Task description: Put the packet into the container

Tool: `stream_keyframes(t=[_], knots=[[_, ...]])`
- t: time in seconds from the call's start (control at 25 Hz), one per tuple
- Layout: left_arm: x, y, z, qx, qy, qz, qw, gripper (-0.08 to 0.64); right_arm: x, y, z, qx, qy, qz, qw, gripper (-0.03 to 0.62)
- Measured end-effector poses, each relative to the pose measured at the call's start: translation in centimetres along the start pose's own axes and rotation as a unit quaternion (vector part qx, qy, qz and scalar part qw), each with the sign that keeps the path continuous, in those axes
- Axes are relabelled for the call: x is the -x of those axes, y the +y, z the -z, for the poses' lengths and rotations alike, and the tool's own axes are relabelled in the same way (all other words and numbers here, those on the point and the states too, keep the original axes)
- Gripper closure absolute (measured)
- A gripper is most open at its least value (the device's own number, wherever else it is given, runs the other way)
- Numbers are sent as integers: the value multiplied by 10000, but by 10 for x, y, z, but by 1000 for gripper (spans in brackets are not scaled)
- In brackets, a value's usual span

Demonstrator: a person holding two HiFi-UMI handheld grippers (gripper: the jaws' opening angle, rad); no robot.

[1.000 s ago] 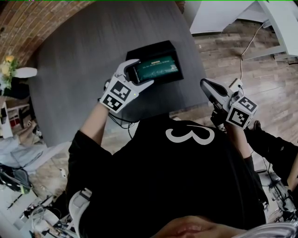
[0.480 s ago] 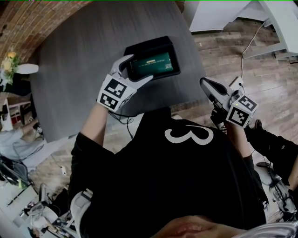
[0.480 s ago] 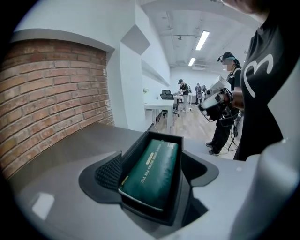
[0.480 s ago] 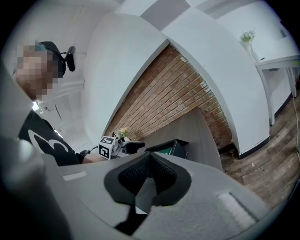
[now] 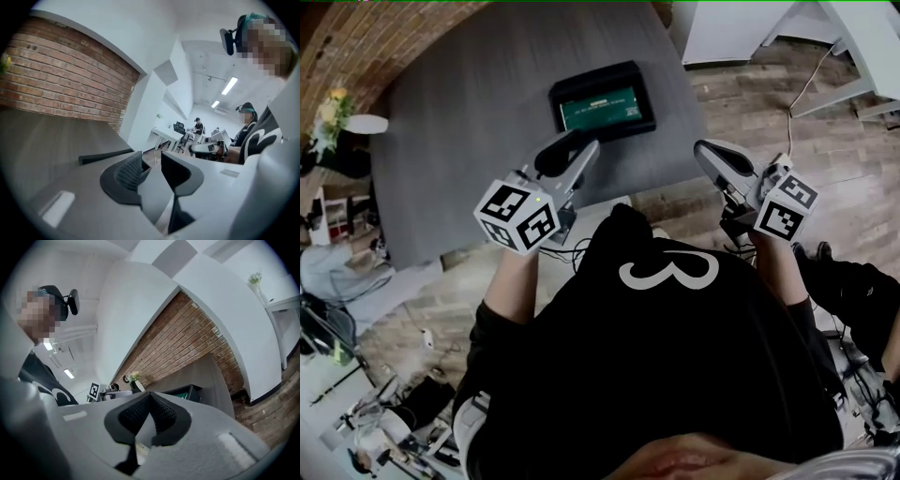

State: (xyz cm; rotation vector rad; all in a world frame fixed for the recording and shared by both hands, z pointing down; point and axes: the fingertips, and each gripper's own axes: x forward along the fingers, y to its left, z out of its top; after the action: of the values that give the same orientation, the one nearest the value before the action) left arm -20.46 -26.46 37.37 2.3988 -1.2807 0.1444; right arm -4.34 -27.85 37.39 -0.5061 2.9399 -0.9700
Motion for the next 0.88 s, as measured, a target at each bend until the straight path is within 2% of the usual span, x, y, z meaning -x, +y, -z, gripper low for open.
stream_keyframes(t=[0.24,0.4,0.64,0.76,0.88], knots=[[20,-60,1,275,-301,69,9991,492,-5,37,7,266,97,-488,9984,591],[27,-80,13,341,-412,-127,9985,549,-2,55,13,391,184,-679,9968,591],[38,-89,17,465,-577,-395,9965,548,4,68,22,554,305,-754,9951,591],[40,-97,13,478,-673,-298,9961,548,5,73,27,680,385,-762,9940,591],[40,-102,12,316,-715,-305,9965,548,6,77,28,719,389,-800,9934,591]])
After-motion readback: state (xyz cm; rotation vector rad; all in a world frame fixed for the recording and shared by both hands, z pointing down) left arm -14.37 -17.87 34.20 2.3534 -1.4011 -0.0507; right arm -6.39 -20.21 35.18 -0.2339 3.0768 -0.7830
